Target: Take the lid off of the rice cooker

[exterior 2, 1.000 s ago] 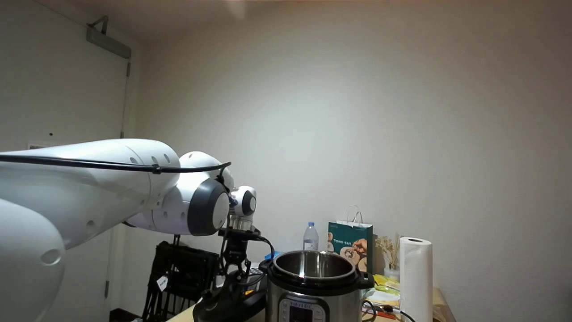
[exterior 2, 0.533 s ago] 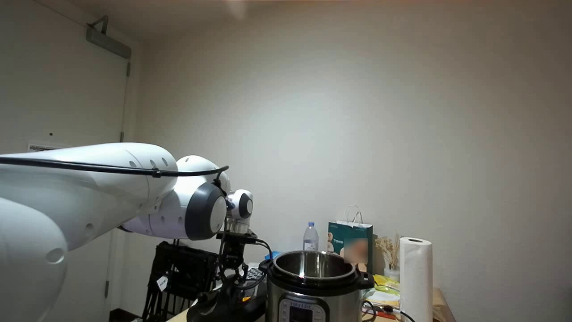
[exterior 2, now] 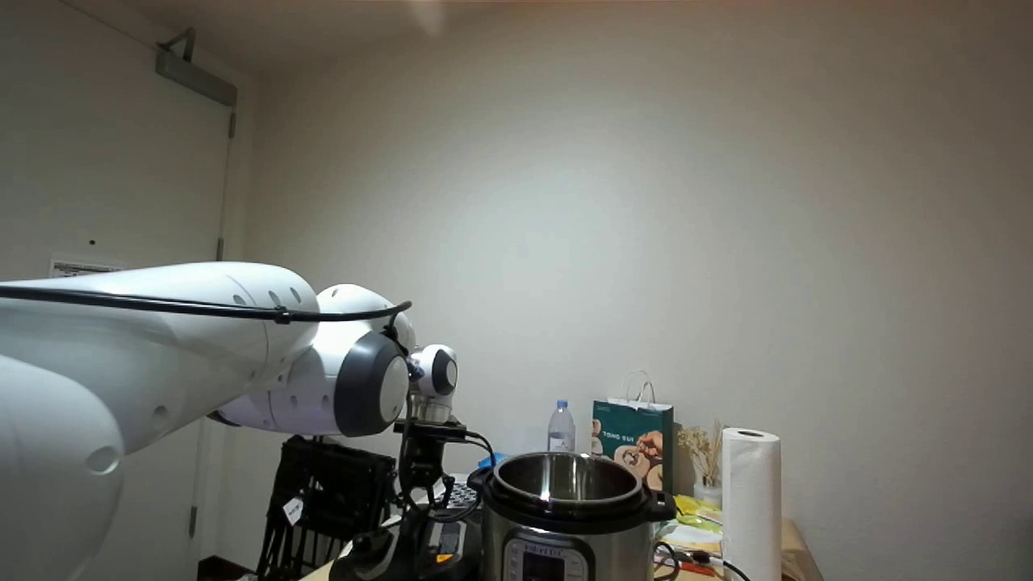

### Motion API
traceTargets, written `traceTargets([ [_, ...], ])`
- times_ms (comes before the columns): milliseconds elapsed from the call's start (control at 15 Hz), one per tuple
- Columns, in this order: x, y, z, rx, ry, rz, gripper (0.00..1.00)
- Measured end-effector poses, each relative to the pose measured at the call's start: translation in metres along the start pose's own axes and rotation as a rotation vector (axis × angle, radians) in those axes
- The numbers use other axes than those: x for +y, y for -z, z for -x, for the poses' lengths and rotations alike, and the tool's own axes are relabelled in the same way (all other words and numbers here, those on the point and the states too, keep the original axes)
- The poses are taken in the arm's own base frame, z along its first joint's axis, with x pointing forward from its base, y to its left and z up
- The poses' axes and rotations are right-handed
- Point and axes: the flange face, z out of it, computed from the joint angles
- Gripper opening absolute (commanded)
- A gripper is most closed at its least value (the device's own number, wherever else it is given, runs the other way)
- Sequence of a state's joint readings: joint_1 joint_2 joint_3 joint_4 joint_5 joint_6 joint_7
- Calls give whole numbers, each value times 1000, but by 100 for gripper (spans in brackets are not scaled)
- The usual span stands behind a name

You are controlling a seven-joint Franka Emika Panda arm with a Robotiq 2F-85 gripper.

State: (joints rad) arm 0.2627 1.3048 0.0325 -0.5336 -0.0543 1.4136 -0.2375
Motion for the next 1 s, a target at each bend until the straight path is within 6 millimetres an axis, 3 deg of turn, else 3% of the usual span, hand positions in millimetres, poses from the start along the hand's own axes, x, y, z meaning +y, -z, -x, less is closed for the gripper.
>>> traceTargets([
  [200,5,19,5,25,-11,14,82],
  [400,6,51,16,63,-19,26,99],
  [667,9,93,27,147,-36,62,100],
  [1000,9,159,49,282,-100,84,100],
])
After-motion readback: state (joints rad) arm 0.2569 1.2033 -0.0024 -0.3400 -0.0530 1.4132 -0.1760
